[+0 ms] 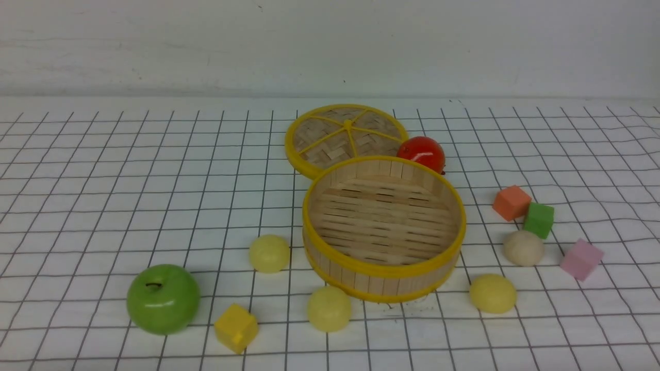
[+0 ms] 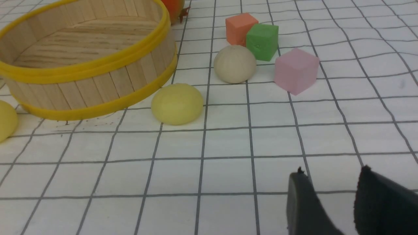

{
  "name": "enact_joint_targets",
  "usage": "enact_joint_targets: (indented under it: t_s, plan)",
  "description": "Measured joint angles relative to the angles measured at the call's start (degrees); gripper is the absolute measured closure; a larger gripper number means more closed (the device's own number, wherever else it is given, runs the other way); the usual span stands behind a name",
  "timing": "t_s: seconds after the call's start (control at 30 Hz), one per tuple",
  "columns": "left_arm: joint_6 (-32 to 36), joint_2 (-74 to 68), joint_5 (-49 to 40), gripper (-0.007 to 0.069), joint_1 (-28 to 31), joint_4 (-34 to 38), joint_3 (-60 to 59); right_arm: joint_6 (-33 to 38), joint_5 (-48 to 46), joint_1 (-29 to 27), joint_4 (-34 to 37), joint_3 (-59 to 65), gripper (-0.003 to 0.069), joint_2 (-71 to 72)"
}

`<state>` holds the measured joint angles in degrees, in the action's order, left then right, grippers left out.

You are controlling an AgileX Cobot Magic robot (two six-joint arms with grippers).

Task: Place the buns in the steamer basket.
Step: Use the left arm to grab a steamed stuffed bun

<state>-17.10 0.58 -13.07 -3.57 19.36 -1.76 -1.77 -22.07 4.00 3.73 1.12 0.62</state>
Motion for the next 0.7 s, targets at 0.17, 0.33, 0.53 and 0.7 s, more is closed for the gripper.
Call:
enact_joint_targets:
  t_s: [0.17, 0.33, 0.53, 0.7]
  plan:
    - [-7.11, 0.00, 12.45, 0.0603, 0.00, 14.78, 0.00, 0.00, 0.00, 0.00, 0.00, 0.00, 0.0420, 0.00]
    - [-6.87, 0.00, 12.18, 0.0603, 0.00, 14.18, 7.15, 0.00, 0.00, 0.00, 0.00, 0.00, 0.0420, 0.00]
    - [0.99, -10.31, -12.67, 0.0601, 0.00, 2.54, 28.33, 0.00, 0.00, 0.00, 0.00, 0.00, 0.0420, 0.00]
    - [2.97, -32.74, -38.26, 0.0599, 0.00, -2.25, 41.61, 0.00, 0.00, 0.00, 0.00, 0.00, 0.0420, 0.00]
